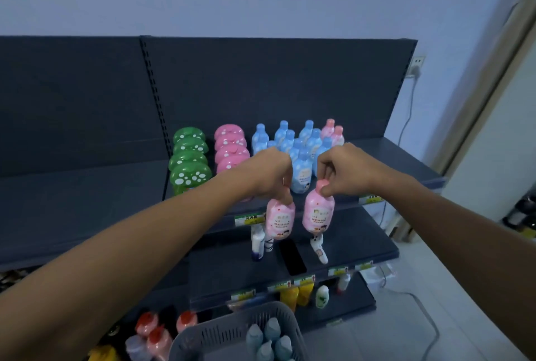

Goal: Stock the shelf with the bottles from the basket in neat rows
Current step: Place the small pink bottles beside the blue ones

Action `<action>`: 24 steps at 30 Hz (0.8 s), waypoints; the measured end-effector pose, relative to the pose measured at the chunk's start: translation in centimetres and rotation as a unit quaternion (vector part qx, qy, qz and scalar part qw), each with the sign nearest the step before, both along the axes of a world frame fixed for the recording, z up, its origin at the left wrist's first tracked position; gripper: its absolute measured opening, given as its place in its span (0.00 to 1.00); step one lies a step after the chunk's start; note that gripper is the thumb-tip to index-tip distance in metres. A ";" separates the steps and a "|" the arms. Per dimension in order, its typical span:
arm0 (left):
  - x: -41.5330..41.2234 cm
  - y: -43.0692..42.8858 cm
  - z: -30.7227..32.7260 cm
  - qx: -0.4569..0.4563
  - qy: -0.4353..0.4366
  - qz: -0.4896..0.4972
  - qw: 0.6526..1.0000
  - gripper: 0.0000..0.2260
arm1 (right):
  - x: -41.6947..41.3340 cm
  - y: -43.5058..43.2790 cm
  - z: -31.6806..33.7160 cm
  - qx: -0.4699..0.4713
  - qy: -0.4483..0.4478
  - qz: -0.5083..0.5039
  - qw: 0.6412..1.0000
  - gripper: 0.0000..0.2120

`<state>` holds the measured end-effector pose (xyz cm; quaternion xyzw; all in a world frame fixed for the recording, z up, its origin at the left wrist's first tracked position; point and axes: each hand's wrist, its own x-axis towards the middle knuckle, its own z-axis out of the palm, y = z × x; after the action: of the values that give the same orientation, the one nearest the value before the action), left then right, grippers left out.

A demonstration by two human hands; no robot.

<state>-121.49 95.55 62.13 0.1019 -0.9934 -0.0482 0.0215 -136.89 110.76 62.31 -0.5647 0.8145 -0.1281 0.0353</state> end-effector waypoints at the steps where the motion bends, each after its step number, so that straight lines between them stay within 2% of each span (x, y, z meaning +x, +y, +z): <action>1: -0.4 0.1 0.2 -0.003 0.003 -0.002 1.000 0.13 | -0.5 0.0 0.2 -0.003 0.001 0.000 1.000 0.11; 24: -19.9 5.8 1.2 0.078 0.017 0.058 0.995 0.12 | -22.0 1.6 1.4 0.004 0.001 0.050 0.999 0.11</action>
<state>-141.35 101.33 63.38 0.1601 -0.9785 -0.1258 0.0336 -158.93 112.40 63.71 -0.6048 0.7856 -0.1228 0.0433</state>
